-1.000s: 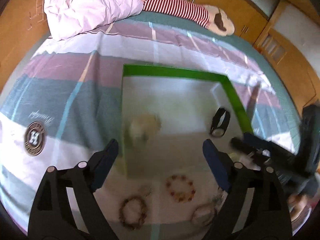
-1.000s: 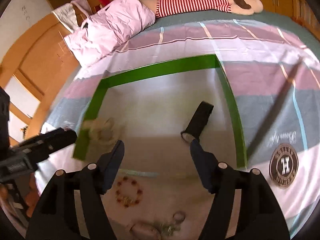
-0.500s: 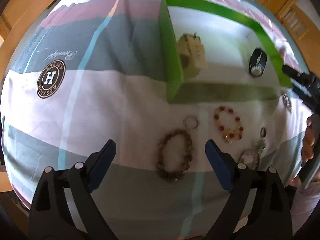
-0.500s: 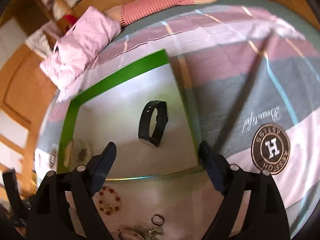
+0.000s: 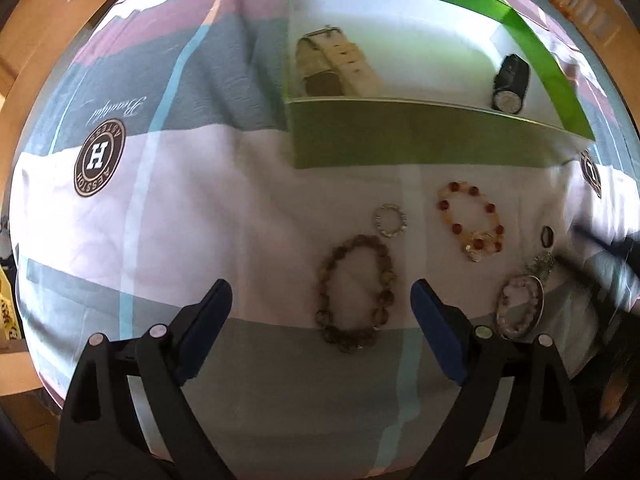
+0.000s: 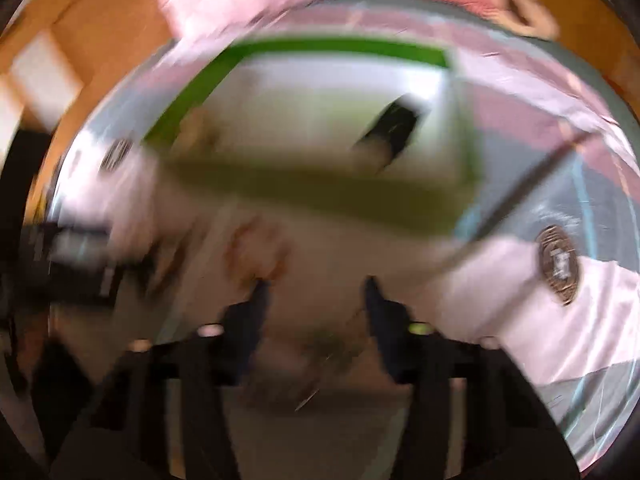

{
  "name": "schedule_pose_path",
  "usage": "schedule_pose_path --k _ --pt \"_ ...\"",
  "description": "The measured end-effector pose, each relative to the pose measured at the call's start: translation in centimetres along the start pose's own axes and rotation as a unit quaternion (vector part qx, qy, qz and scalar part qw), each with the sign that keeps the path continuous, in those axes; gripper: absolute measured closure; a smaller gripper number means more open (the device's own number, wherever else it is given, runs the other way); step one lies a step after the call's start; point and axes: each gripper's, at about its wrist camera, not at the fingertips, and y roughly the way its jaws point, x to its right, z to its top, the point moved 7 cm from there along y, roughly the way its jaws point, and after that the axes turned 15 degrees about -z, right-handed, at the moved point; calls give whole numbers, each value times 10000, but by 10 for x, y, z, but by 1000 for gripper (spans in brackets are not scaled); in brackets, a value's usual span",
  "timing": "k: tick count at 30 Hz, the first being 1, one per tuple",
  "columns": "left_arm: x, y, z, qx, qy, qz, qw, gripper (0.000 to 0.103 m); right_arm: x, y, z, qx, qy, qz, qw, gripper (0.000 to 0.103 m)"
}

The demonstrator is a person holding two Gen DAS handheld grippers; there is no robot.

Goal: Organize jewelry
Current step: 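Move both grippers back out of the box toward the remaining jewelry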

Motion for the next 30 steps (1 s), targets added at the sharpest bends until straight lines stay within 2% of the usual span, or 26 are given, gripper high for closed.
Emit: schedule_pose_path --k 3,6,9,11,13,15,17,19,22,24,26,30 --pt "-2 3 -1 -39 -32 37 10000 11 -15 8 -11 -100 -471 -211 9986 64" --pt "-2 6 -5 -109 15 83 9999 11 -15 17 -15 -204 -550 -268 9979 65" --pt "1 10 -7 -179 99 120 9997 11 -16 19 -15 -62 -669 -484 9966 88" --pt "7 16 -2 -197 134 128 9996 11 -14 17 -12 -15 -539 -344 9980 98" --pt "7 16 -2 -208 141 137 9996 11 -10 11 -9 113 -441 -399 9982 99" --pt "10 16 -2 -211 125 148 9996 11 1 3 -1 299 -173 -365 9987 103" --pt "10 16 -2 -205 103 146 9996 11 18 -9 10 534 269 -255 9979 103" --pt "11 15 1 -187 72 136 9997 11 40 -22 18 797 729 -183 9940 103" --pt "13 13 5 -84 3 32 10000 11 70 -31 24 968 1309 -202 9865 103" --pt "2 11 5 -25 -4 -22 10000 11 82 -27 25 879 1527 -265 9840 103" --pt "3 10 8 23 7 -71 10000 11 94 -14 19 524 1700 -360 9834 103" --pt "10 10 15 96 5 -187 9998 11 88 13 12 -158 1912 -63 9814 98"
